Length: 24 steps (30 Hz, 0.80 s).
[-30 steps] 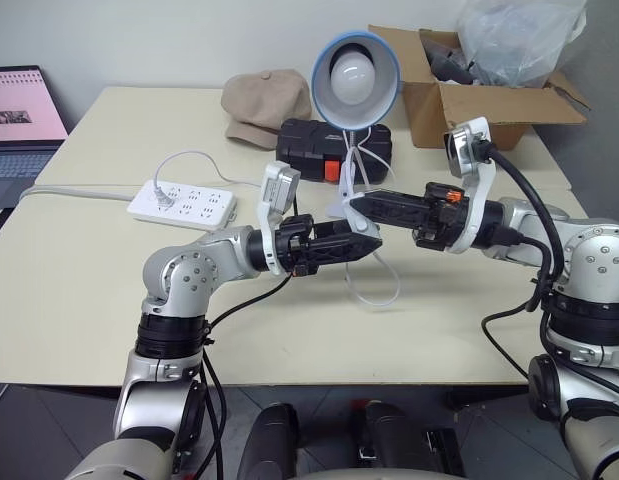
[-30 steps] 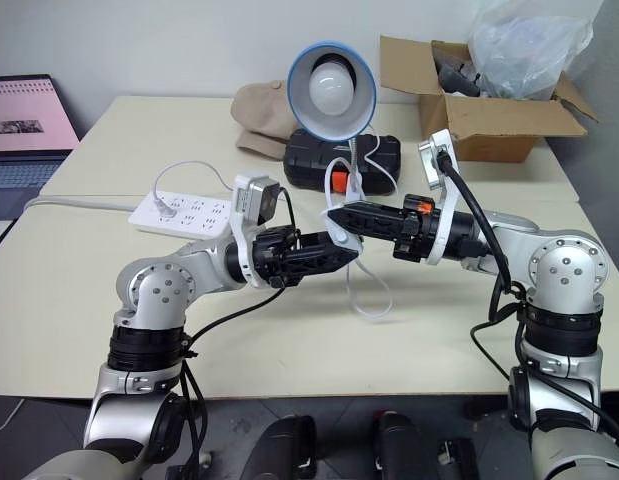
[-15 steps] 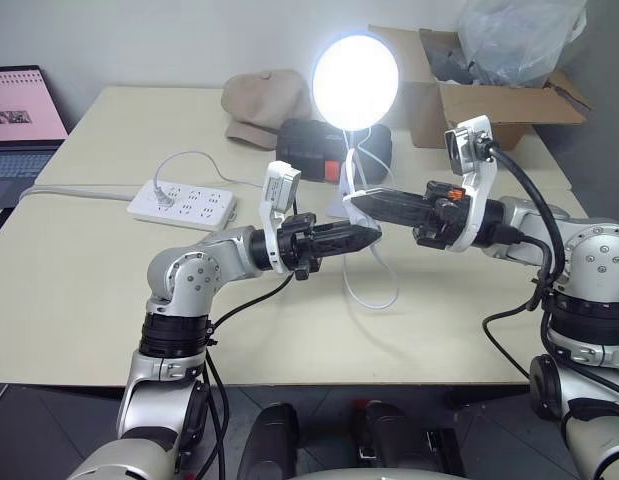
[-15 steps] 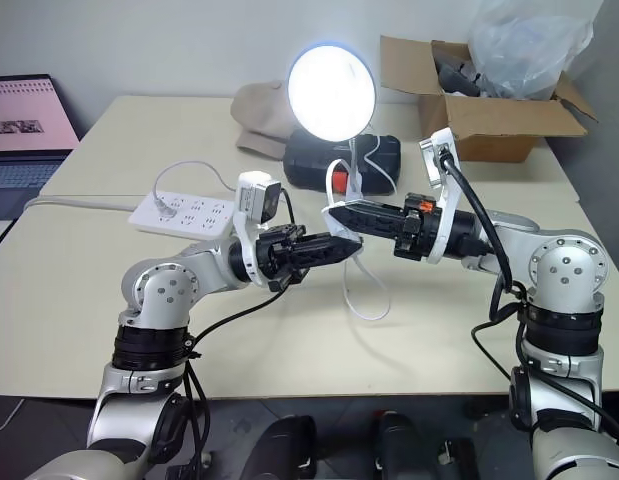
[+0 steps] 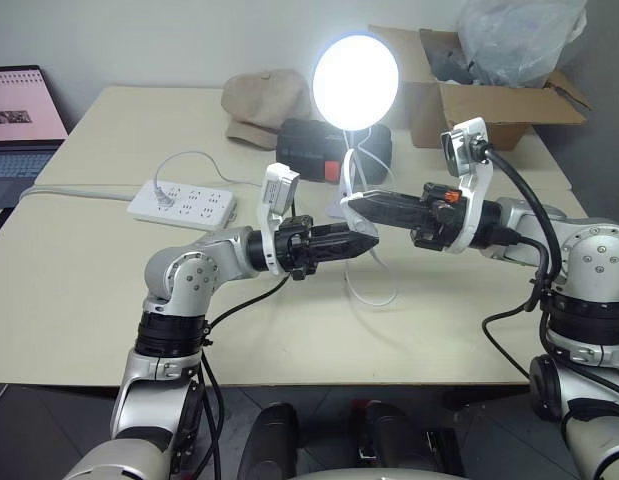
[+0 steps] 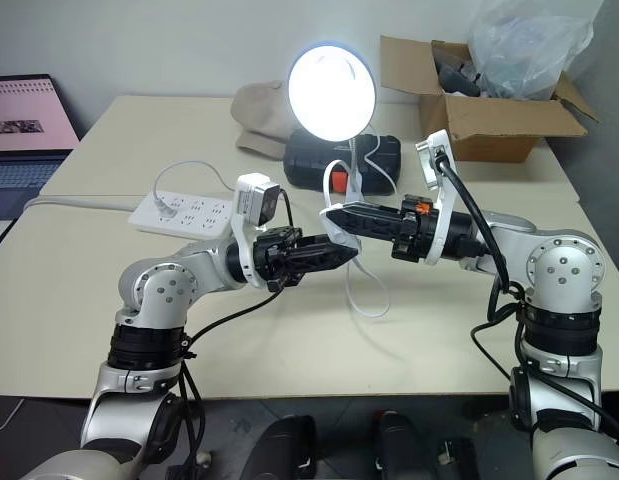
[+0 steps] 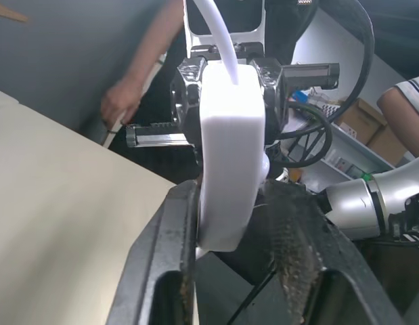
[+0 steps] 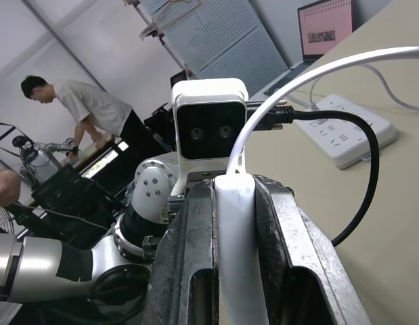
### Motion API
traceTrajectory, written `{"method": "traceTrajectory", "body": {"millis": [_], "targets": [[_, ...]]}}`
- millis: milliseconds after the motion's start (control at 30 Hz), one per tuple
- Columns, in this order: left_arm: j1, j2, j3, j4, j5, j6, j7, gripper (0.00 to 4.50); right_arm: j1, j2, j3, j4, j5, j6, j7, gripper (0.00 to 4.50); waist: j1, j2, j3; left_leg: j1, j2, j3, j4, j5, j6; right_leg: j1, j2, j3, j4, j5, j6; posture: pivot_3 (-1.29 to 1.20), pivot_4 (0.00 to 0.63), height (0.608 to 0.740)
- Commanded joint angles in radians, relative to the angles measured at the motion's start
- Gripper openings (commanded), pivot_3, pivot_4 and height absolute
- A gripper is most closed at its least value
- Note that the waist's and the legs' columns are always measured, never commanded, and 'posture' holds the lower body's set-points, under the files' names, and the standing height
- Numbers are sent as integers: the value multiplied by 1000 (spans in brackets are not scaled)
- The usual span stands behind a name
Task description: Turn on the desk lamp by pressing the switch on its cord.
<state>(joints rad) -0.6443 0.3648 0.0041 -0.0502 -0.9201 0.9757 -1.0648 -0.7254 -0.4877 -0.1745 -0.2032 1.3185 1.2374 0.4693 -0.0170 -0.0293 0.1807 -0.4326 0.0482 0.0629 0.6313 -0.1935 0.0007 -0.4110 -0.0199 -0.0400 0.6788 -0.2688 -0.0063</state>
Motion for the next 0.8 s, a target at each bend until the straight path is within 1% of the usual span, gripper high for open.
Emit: {"method": "traceTrajectory", "body": {"millis": [33, 100, 133, 200, 267, 333, 433, 533, 667, 733, 800], "targets": [[7, 23, -3, -36, -4, -14, -29, 2526, 0, -6, -21, -24, 21, -24, -3, 387, 0, 0, 0, 0, 0, 0, 0, 0, 0, 0, 0, 0, 0, 0, 0, 0, 150, 740], [17, 34, -8, -46, 36, -59, -26, 2834, 10, -1, -22, -25, 16, -31, -10, 387, 0, 0, 0, 0, 0, 0, 0, 0, 0, 0, 0, 0, 0, 0, 0, 0, 150, 740], [18, 39, -9, -48, 49, -75, -24, 3102, 11, 1, -21, -24, 15, -33, -15, 387, 0, 0, 0, 0, 0, 0, 0, 0, 0, 0, 0, 0, 0, 0, 0, 0, 150, 740], [30, 87, -50, -66, 163, -191, -46, 3412, 25, 5, -27, -18, 8, -41, -35, 387, 0, 0, 0, 0, 0, 0, 0, 0, 0, 0, 0, 0, 0, 0, 0, 0, 150, 740], [43, 152, -90, -80, 295, -338, -69, 3450, 49, 14, -42, -8, -4, -56, -74, 387, 0, 0, 0, 0, 0, 0, -1, 0, 0, 0, 0, 0, 0, 0, 0, 0, 150, 740], [49, 186, -102, -80, 349, -410, -87, 3453, 65, 20, -51, -3, -7, -68, -105, 387, 0, 0, 0, 0, 0, 0, -1, 0, 0, 0, 0, 0, 0, 0, 0, 0, 150, 740], [87, 275, -118, -106, 444, -528, -131, 3453, 110, 45, -43, 13, -51, -83, -186, 387, 2, 0, 0, 0, 0, 1, -1, 0, 0, -1, 0, 0, -1, 0, 0, 0, 150, 740], [137, 331, -111, -154, 439, -528, -155, 3453, 124, 88, -10, 51, -135, -99, -282, 387, 0, 0, 0, 0, 1, 2, -3, 0, 0, -1, 0, 1, -2, 0, 0, 0, 150, 740], [200, 409, -133, -207, 451, -532, -217, 3453, 103, 152, 23, 145, -264, -112, -404, 387, -1, 0, 0, 0, 1, 2, -3, 0, 0, -2, -1, 2, -1, 0, 0, 0, 150, 740], [213, 424, -136, -210, 468, -543, -217, 3453, 84, 182, 26, 205, -325, -136, -444, 387, -1, 0, 0, 0, 1, 2, -3, 0, 0, -3, -1, 2, -1, 0, 0, 0, 150, 740], [215, 423, -134, -201, 481, -551, -203, 3453, 68, 208, 23, 252, -362, -158, -451, 387, -1, 0, 0, 0, 1, 2, -2, 0, 0, -3, -1, 1, 0, 0, 0, 0, 150, 740]]}}
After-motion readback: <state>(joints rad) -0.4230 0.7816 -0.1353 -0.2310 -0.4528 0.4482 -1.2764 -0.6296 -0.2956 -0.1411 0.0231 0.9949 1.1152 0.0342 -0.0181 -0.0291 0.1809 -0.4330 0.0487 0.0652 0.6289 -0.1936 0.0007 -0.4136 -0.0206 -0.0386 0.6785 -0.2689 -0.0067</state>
